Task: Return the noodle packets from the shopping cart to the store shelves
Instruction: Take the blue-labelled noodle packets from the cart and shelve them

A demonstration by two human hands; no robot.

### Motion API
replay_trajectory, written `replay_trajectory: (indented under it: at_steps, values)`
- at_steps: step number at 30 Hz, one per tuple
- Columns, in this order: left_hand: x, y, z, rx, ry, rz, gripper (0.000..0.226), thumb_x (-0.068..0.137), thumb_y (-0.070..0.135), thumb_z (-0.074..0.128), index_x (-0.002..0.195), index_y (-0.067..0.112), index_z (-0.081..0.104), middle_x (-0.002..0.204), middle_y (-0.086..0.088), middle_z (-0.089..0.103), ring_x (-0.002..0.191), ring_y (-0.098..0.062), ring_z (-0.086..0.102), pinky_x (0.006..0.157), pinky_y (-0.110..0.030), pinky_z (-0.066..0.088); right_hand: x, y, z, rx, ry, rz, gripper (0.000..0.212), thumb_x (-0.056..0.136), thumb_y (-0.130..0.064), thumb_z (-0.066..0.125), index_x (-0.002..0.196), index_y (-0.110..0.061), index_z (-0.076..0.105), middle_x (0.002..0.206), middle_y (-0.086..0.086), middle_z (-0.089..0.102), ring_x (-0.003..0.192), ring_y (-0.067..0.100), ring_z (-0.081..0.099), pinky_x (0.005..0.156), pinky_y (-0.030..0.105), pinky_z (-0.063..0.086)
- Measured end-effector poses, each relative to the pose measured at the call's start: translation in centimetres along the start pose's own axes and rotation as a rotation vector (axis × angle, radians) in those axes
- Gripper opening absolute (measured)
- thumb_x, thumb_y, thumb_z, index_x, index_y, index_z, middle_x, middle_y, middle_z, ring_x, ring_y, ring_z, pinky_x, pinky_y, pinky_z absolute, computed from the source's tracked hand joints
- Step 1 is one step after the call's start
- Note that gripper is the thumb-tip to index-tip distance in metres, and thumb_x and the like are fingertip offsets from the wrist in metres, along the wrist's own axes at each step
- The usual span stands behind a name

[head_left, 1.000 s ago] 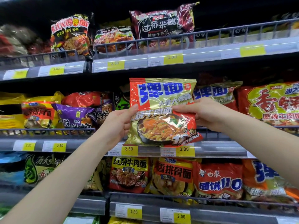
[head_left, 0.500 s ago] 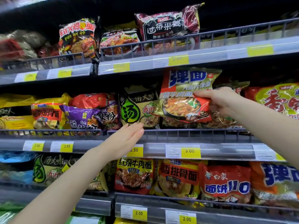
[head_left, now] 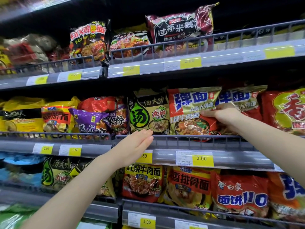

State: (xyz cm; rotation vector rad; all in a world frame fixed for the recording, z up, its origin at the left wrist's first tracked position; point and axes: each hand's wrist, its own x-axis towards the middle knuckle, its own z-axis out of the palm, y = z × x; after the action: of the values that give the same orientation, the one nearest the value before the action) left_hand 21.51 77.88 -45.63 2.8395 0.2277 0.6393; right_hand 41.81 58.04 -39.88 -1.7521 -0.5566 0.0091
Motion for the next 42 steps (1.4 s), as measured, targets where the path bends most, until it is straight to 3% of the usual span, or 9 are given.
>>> replay_trajectory:
  at_steps: [13, 15, 17, 20, 28, 32, 36, 39, 42]
  values:
    - [0.1, -0.4, 0.4, -0.021, 0.022, 0.020, 0.048, 0.102, 0.032, 0.025, 0.147, 0.018, 0.025, 0.155, 0.008, 0.022, 0.130, 0.009, 0.012, 0.108, -0.010, 0.000, 1.2, -0.7, 0.9, -0.499, 0.045, -0.078, 0.081, 0.080, -0.042, 0.071, 0.142, -0.002, 0.038, 0.137, 0.019, 0.051, 0.119, 0.037, 0.052, 0.094, 0.040, 0.045]
    - [0.1, -0.4, 0.4, -0.021, 0.021, 0.023, 0.048, 0.102, 0.032, 0.025, 0.147, 0.018, 0.025, 0.155, 0.008, 0.022, 0.134, 0.007, 0.013, 0.109, -0.011, 0.000, 1.2, -1.0, 1.1, -0.598, 0.066, -0.066, 0.071, 0.080, -0.045, 0.070, 0.129, 0.001, 0.050, 0.113, 0.018, 0.061, 0.100, 0.034, 0.058, 0.075, 0.034, 0.048]
    - [0.2, -0.5, 0.4, -0.019, 0.019, 0.024, 0.048, 0.102, 0.033, 0.025, 0.147, 0.019, 0.026, 0.155, 0.008, 0.022, 0.136, 0.005, 0.013, 0.110, -0.012, 0.000, 1.0, -1.4, 1.3, -0.721, 0.104, -0.060, 0.055, 0.079, -0.048, 0.069, 0.100, 0.001, 0.057, 0.078, 0.011, 0.055, 0.072, 0.025, 0.054, 0.052, 0.029, 0.040]
    - [0.1, -0.5, 0.4, -0.014, 0.015, 0.026, 0.048, 0.102, 0.033, 0.025, 0.147, 0.019, 0.026, 0.155, 0.008, 0.022, 0.130, 0.009, 0.011, 0.110, -0.012, 0.001, 1.0, -2.0, 1.7, -0.858, 0.171, -0.050, 0.053, 0.078, -0.051, 0.069, 0.073, -0.004, 0.046, 0.064, 0.007, 0.045, 0.054, 0.017, 0.043, 0.042, 0.027, 0.029]
    - [-0.1, -0.1, 0.0, 0.023, -0.002, 0.013, 0.048, 0.102, 0.033, 0.025, 0.148, 0.018, 0.024, 0.156, 0.006, 0.021, 0.143, -0.003, 0.013, 0.109, -0.012, 0.001, -0.1, -2.5, 1.7, -1.247, 0.222, -0.148, 0.053, 0.081, -0.057, 0.061, 0.093, -0.007, 0.050, 0.067, 0.006, 0.043, 0.071, 0.024, 0.049, 0.064, 0.030, 0.039]
    - [-0.2, 0.1, -0.1, 0.020, -0.005, 0.015, 0.048, 0.102, 0.032, 0.025, 0.147, 0.016, 0.027, 0.155, 0.005, 0.023, 0.143, -0.005, 0.014, 0.109, -0.013, 0.002, 0.0, -1.3, 2.0, -1.484, 0.333, -0.288, 0.050, 0.086, -0.040, 0.066, 0.118, -0.005, 0.049, 0.095, 0.010, 0.053, 0.076, 0.023, 0.050, 0.061, 0.030, 0.037]
    - [-0.2, 0.3, -0.1, 0.014, -0.003, 0.023, 0.047, 0.102, 0.031, 0.025, 0.147, 0.016, 0.027, 0.155, 0.004, 0.024, 0.143, -0.006, 0.014, 0.108, -0.013, 0.001, -0.4, -1.1, 2.1, -1.496, 0.312, -0.280, 0.043, 0.086, -0.027, 0.068, 0.120, -0.006, 0.051, 0.090, 0.008, 0.046, 0.073, 0.023, 0.047, 0.058, 0.030, 0.036]
    - [-0.1, 0.3, -0.1, 0.016, -0.002, 0.036, 0.047, 0.102, 0.031, 0.025, 0.146, 0.016, 0.029, 0.154, 0.005, 0.025, 0.143, -0.007, 0.014, 0.106, -0.012, 0.002, -0.9, -1.2, 2.1, -1.473, 0.349, -0.243, 0.044, 0.085, -0.026, 0.070, 0.119, -0.003, 0.054, 0.104, 0.013, 0.055, 0.076, 0.024, 0.049, 0.058, 0.030, 0.036]
    - [-0.2, 0.1, -0.2, 0.051, -0.017, 0.056, 0.048, 0.102, 0.032, 0.025, 0.147, 0.015, 0.026, 0.156, 0.004, 0.022, 0.144, -0.006, 0.012, 0.107, -0.013, 0.002, -1.8, -0.9, 2.0, -1.511, 0.430, -0.251, 0.062, 0.083, -0.033, 0.069, 0.129, 0.002, 0.046, 0.120, 0.018, 0.055, 0.102, 0.030, 0.058, 0.068, 0.033, 0.042]
